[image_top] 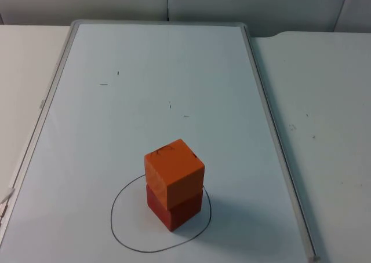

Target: Pick up one cube with the left hand and another cube with the right hand. First place the cube in the right hand at the target position, then stack the cube in the left hand on top.

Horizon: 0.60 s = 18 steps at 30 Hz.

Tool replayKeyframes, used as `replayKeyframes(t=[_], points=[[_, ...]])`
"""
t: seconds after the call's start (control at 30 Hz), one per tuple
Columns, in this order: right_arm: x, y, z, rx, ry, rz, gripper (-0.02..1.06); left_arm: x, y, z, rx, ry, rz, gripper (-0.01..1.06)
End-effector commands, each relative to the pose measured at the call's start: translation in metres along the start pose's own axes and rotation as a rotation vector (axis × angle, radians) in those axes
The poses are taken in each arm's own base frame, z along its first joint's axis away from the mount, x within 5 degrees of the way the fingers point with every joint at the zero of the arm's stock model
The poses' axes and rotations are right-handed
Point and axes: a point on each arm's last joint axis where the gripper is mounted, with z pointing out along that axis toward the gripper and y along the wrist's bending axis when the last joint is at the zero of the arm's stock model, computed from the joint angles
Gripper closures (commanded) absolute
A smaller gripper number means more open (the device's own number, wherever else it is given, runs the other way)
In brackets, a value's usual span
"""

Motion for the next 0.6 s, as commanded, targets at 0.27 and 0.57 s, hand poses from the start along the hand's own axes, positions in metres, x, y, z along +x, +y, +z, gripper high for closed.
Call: replayKeyframes(t=[0.27,0.57], points=[[0.020,0.001,0.016,-0.008,0.115,0.014,0.22,-0.002,0.000,0.000,0.001,-0.031,-0.003,0.00],[0.020,0.001,0.016,-0.008,0.115,0.014,0.22,-0.002,-0.001,0.000,0.004,-0.031,-0.004,0.00]])
